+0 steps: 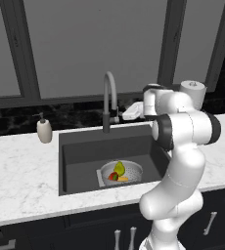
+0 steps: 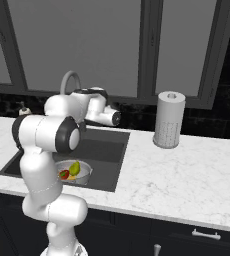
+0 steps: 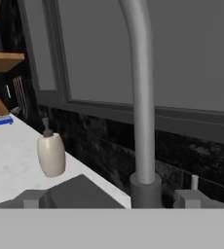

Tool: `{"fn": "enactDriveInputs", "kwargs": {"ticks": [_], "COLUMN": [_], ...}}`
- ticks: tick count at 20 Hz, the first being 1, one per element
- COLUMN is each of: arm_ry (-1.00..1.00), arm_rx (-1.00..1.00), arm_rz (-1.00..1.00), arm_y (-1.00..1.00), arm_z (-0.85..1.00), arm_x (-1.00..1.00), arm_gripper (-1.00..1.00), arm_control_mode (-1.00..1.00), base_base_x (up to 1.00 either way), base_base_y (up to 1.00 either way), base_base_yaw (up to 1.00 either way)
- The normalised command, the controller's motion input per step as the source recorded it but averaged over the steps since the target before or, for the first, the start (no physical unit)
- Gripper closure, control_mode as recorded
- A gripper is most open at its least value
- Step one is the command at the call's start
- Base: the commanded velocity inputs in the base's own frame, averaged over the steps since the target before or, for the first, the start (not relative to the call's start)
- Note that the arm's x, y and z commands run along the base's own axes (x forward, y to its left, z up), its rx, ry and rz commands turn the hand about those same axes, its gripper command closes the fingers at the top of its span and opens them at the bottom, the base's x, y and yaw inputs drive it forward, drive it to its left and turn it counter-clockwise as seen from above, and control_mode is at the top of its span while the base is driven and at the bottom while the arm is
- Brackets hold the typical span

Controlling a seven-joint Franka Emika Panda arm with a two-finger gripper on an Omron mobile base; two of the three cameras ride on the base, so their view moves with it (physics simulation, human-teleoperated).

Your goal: Put the colander in the sink, put the pear, mango, mango in the colander, and turn on the sink faucet and pour water over the colander.

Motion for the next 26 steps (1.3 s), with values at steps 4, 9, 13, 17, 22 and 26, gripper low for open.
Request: {"fn": "enactDriveInputs", "kwargs": {"ticks": [4, 9, 13, 17, 22, 26], "arm_ry": [0.00, -0.02, -0.02, -0.02, 0.00, 0.00], "arm_rx": [0.06, 0.08, 0.07, 0.06, 0.05, 0.02], "arm_rz": [0.00, 0.00, 0.00, 0.00, 0.00, -0.01], "arm_y": [0.00, 0.00, 0.00, 0.00, 0.09, 0.15], "arm_z": [-0.05, -0.23, -0.14, -0.01, 0.00, -0.06], "arm_x": [0.21, 0.27, 0.28, 0.23, 0.14, 0.08], "arm_gripper": [-1.00, -1.00, -1.00, -1.00, -1.00, -1.00], "arm_control_mode": [-1.00, -1.00, -1.00, -1.00, -1.00, -1.00], "base_base_x": [0.00, 0.00, 0.00, 0.00, 0.00, 0.00], "base_base_y": [0.00, 0.00, 0.00, 0.00, 0.00, 0.00], "base_base_yaw": [0.00, 0.00, 0.00, 0.00, 0.00, 0.00]}}
